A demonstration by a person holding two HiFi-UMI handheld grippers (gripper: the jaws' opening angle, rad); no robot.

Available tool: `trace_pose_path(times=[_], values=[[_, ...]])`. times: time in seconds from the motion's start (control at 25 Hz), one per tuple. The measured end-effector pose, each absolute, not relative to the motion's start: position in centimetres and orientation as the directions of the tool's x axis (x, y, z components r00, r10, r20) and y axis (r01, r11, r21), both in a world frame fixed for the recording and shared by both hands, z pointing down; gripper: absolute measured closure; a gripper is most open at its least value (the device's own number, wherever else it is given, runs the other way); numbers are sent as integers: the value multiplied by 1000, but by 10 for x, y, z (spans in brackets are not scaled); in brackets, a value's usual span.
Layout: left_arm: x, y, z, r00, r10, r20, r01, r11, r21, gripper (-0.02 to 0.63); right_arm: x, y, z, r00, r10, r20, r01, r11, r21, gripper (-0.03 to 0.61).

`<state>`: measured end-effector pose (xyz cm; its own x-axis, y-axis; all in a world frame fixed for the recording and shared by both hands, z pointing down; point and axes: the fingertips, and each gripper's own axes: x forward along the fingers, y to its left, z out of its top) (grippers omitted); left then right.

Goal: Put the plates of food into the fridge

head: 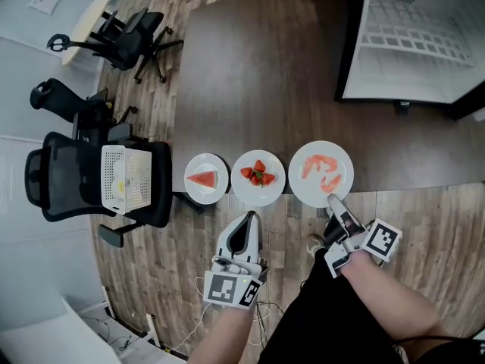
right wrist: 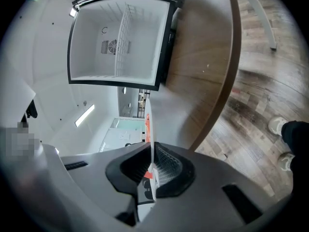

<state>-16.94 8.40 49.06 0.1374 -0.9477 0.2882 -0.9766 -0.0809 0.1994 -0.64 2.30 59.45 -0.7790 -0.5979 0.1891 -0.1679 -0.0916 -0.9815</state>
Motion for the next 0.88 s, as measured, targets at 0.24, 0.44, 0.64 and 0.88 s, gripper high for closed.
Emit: trace_pose_path(times=[0.24, 0.44, 0.64, 0.88], values=[[-168, 78, 465, 145, -954, 262, -977, -96, 190, 611, -2, 9, 562, -773, -608, 181, -181, -61, -982, 560], [-174, 83, 456, 133, -956, 261, -979, -86, 183, 611, 2, 10, 544, -770, -611, 183, -178, -70, -982, 560], [-176, 84, 438, 143, -957, 251, -977, -96, 190, 611, 8, 10, 520, -769, -618, 165, -166, -56, -984, 560], [-171, 71, 415, 180, -961, 210, -974, -143, 177, 611, 24, 3, 502, -743, -650, 157, -166, -49, -985, 560]])
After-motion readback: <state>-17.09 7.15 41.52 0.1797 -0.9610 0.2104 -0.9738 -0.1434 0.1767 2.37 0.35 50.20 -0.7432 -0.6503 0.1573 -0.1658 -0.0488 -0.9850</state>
